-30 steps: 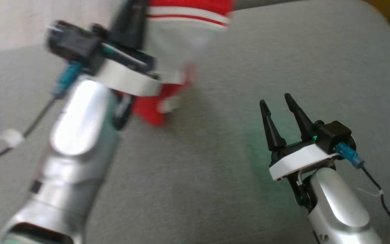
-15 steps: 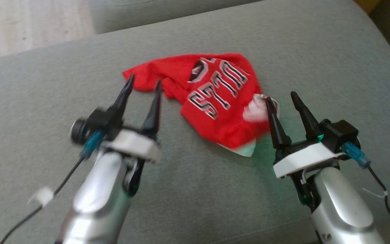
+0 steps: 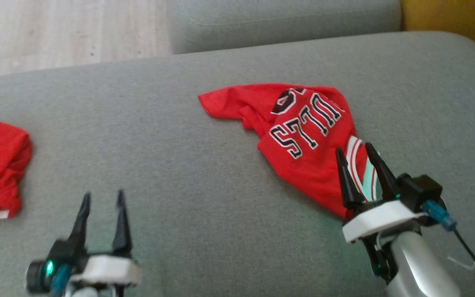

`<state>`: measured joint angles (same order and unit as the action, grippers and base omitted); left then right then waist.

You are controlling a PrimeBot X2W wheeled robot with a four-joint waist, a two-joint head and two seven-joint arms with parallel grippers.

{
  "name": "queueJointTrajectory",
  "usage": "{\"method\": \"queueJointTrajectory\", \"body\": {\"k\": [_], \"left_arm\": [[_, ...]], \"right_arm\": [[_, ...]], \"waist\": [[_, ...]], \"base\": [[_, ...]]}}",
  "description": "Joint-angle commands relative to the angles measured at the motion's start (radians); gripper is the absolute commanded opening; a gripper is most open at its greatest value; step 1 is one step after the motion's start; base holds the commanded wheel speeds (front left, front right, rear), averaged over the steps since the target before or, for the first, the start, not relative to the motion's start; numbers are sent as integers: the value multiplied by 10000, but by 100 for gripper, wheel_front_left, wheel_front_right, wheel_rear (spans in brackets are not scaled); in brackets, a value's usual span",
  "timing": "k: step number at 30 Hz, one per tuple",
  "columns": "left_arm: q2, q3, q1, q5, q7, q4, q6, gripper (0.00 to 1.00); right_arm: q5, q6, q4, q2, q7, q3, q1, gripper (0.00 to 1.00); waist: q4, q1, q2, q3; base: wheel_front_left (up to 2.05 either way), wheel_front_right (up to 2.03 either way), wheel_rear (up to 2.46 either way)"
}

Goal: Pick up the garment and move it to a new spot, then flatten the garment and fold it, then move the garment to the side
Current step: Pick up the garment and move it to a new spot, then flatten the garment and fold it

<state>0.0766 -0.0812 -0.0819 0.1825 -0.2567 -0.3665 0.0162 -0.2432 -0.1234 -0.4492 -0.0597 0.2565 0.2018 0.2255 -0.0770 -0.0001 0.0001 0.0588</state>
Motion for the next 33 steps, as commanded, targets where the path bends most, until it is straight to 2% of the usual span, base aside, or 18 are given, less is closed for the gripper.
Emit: {"method": "queueJointTrajectory", "body": {"k": [1, 10, 14, 16, 19, 23, 30, 31, 33], "left_arm": [[-2, 611, -39, -71, -51, 529, -52, 100], [-235, 974, 749, -259, -51, 805, 179, 100], [-256, 831, 641, -323, -51, 684, 338, 100], [-260, 638, 521, -221, -51, 645, 332, 100], [-261, 483, 472, -152, -51, 619, 311, 100], [-262, 404, 509, -143, -51, 551, 311, 100], [-263, 364, 443, -208, -51, 453, 367, 100], [-263, 354, 437, -210, -51, 453, 375, 100], [-263, 335, 433, -199, -51, 452, 378, 100]], "right_arm": [[78, -73, 262, 94, 53, 118, 42, 100], [289, -73, -78, 95, 53, -166, -283, 100], [694, -73, -931, 95, 53, -504, -437, 100], [885, -73, -1646, 95, 53, -852, -519, 100], [929, -73, -2092, 95, 53, -1273, -545, 100], [773, -73, -2415, 95, 53, -1632, -488, 100], [-54, -73, -3419, 95, 53, -1597, -195, 100], [-211, -73, -3475, 95, 53, -1570, -146, 84], [-447, -73, -3497, 95, 53, -1429, -79, 9]], "waist": [[181, 1, -1, -174], [235, 1, -1, -164], [252, 1, -1, -45], [314, 1, -1, 38], [364, 1, -1, 92], [417, 1, -1, 129], [604, 1, -1, 162], [629, 1, -1, 165], [672, 1, -1, 165]], "base": [[0, 0, 0], [0, 0, 0], [0, 0, 0], [0, 0, 0], [0, 0, 0], [0, 0, 0], [0, 0, 0], [0, 0, 0], [0, 0, 0]]}}
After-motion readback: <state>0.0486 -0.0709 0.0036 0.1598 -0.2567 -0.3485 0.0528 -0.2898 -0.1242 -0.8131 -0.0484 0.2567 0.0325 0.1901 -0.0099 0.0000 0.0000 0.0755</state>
